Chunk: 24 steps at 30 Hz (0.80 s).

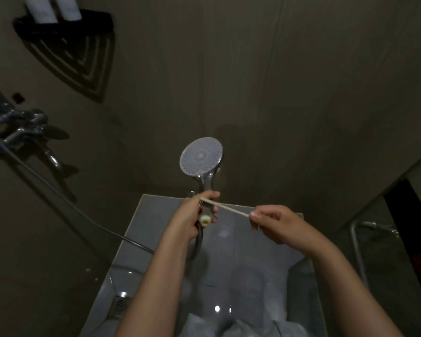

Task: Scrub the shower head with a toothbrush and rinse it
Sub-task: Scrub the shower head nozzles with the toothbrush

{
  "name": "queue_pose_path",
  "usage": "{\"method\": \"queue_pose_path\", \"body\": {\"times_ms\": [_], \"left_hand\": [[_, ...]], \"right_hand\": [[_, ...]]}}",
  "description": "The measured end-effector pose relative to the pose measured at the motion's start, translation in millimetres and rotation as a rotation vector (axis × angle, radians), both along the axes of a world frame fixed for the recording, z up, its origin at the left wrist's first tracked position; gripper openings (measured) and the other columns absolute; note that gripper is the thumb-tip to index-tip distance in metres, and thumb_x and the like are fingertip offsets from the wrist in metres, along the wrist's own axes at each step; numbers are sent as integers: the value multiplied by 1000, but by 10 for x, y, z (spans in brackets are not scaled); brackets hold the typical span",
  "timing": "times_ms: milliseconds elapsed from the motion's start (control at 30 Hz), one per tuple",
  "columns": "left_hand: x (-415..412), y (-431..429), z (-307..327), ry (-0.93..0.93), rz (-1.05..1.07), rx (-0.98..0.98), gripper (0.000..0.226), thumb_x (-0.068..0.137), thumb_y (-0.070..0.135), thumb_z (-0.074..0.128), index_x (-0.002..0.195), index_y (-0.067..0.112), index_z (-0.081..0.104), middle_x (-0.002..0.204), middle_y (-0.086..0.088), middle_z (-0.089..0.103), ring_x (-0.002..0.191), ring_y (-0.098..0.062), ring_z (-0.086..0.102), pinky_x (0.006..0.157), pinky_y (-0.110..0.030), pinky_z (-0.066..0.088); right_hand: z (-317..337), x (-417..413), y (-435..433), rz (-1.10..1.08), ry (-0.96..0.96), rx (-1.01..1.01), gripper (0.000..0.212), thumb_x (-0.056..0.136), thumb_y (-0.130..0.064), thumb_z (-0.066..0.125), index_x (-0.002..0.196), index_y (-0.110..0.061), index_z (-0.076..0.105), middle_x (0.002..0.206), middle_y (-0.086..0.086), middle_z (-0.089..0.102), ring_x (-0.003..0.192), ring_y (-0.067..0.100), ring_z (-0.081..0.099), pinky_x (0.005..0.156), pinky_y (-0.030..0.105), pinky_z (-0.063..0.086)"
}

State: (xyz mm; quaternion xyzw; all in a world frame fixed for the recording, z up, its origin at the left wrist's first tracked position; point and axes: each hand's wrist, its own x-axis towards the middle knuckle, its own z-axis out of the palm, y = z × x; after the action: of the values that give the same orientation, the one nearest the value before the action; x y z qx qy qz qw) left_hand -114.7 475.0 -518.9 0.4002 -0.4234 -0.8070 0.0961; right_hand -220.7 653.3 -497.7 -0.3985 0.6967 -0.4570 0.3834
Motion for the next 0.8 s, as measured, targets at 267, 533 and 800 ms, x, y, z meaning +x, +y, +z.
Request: {"method": "queue_pose_path", "body": {"times_ms": [267, 533, 800], "left_hand": [[40, 25, 28, -53, -51, -141, 13, 80, 10, 68, 72, 4, 61, 45, -1, 61, 33, -10, 51, 34, -18, 42], [70, -40, 19, -40, -70, -145, 15, 83, 10, 66, 70, 4, 60, 45, -1, 60, 32, -11, 50, 35, -19, 43], [41, -8, 27, 108, -112, 68, 19, 89, 19, 56, 73, 9, 57, 48, 2, 59, 35, -6, 51, 33, -13, 38]], "right_hand": [[71, -70, 88, 74, 109, 52, 28, 90, -26, 58, 68, -11, 67, 42, -16, 46, 41, -2, 39, 45, 6, 29], [75, -85, 80, 59, 99, 74, 33, 82, -40, 61, 67, -12, 69, 41, -12, 38, 40, 1, 32, 44, 10, 25], [110, -38, 18, 39, 82, 21, 27, 84, -29, 62, 64, -11, 67, 40, -12, 39, 39, 0, 31, 44, 8, 24]]}}
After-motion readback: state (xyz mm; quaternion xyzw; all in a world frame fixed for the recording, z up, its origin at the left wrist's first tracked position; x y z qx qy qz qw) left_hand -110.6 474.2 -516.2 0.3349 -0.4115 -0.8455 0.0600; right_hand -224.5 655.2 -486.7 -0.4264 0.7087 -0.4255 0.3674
